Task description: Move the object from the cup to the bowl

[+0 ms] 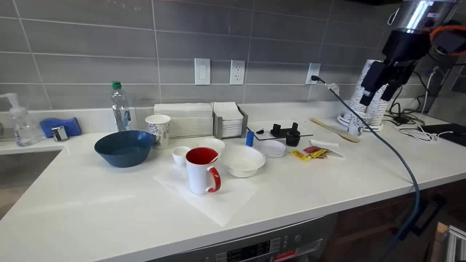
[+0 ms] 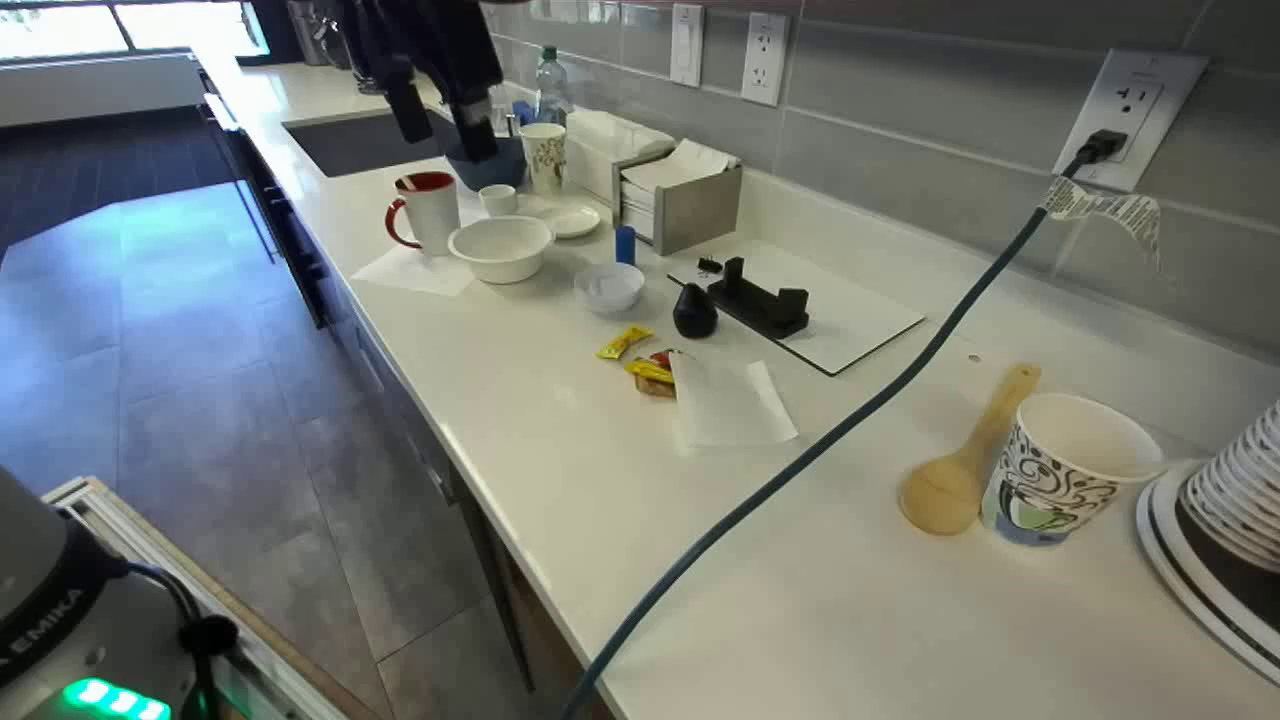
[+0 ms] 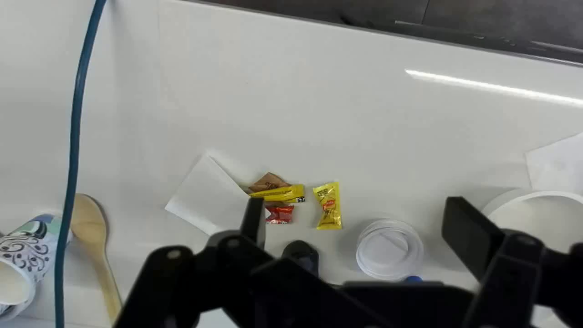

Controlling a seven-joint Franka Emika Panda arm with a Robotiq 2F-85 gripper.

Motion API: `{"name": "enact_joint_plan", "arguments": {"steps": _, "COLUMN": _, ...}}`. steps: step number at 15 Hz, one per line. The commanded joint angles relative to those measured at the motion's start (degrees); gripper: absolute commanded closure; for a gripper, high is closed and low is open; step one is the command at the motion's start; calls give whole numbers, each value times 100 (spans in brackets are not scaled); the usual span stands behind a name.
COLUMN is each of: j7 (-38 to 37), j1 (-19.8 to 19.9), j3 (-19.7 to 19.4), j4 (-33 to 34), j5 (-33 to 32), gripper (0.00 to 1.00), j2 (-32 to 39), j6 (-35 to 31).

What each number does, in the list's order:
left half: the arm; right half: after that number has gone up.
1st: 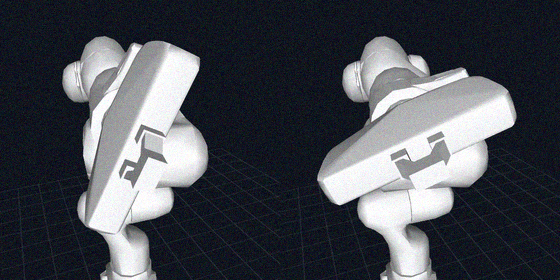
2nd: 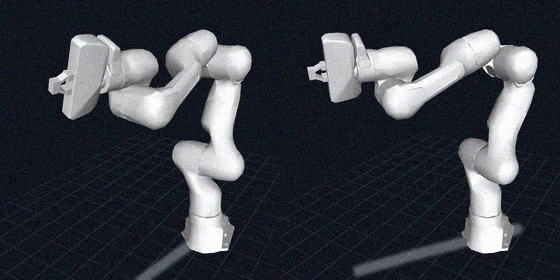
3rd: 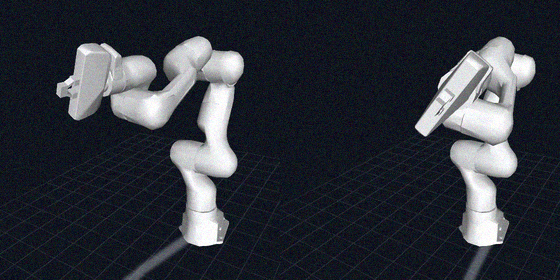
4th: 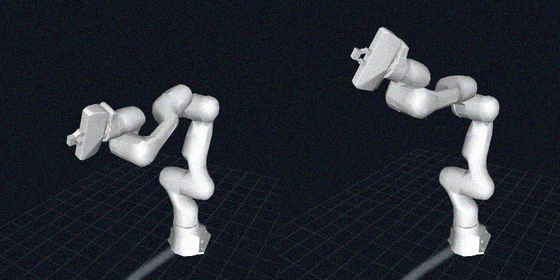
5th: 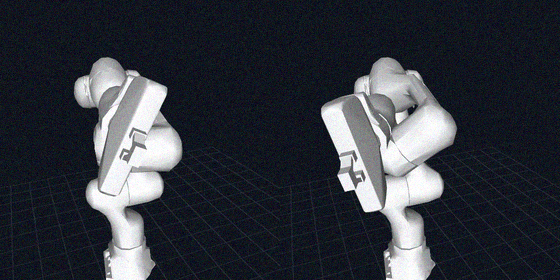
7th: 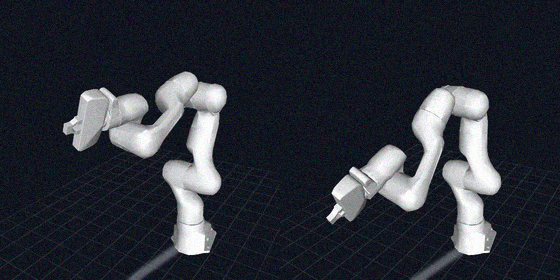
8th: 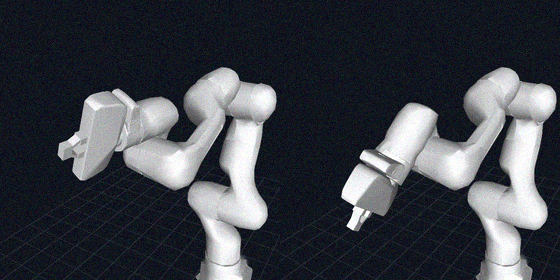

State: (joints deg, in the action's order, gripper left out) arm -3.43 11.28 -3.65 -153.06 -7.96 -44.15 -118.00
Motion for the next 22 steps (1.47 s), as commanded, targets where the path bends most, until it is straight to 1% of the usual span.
{"name": "enact_joint_plan", "arguments": {"steps": 1, "j7": -19, "j1": -36, "j3": -31, "j4": 14, "j5": -24, "gripper": 0, "j2": 1, "j6": 20}}
{"name": "enact_joint_plan", "arguments": {"steps": 6, "j7": -19, "j1": -36, "j3": -31, "j4": 14, "j5": -24, "gripper": 0, "j2": 1, "j6": 20}}
{"name": "enact_joint_plan", "arguments": {"steps": 7, "j7": 9, "j1": -214, "j3": 65, "j4": 74, "j5": 74, "gripper": 0, "j2": 56, "j6": -15}}
{"name": "enact_joint_plan", "arguments": {"steps": 9, "j7": 22, "j1": -688, "j3": 379, "j4": 236, "j5": 331, "gripper": 0, "j2": 209, "j6": 130}}
{"name": "enact_joint_plan", "arguments": {"steps": 12, "j7": -22, "j1": -1457, "j3": 854, "j4": 514, "j5": 770, "gripper": 0, "j2": 661, "j6": 241}}
{"name": "enact_joint_plan", "arguments": {"steps": 13, "j7": 57, "j1": -1656, "j3": 993, "j4": 580, "j5": 805, "gripper": 0, "j2": 796, "j6": 95}}
{"name": "enact_joint_plan", "arguments": {"steps": 14, "j7": 149, "j1": -1797, "j3": 1168, "j4": 653, "j5": 684, "gripper": 0, "j2": 964, "j6": -135}}
{"name": "enact_joint_plan", "arguments": {"steps": 17, "j7": 621, "j1": -2144, "j3": 1287, "j4": 1100, "j5": 552, "gripper": 0, "j2": 1612, "j6": -486}}
{"name": "enact_joint_plan", "arguments": {"steps": 18, "j7": 616, "j1": -2100, "j3": 1354, "j4": 1250, "j5": 405, "gripper": 0, "j2": 1854, "j6": -684}}
{"name": "enact_joint_plan", "arguments": {"steps": 20, "j7": 778, "j1": -2095, "j3": 1308, "j4": 1514, "j5": 340, "gripper": 0, "j2": 2310, "j6": -1087}}
{"name": "enact_joint_plan", "arguments": {"steps": 22, "j7": 992, "j1": -2142, "j3": 1198, "j4": 1743, "j5": 533, "gripper": 0, "j2": 2826, "j6": -1488}}
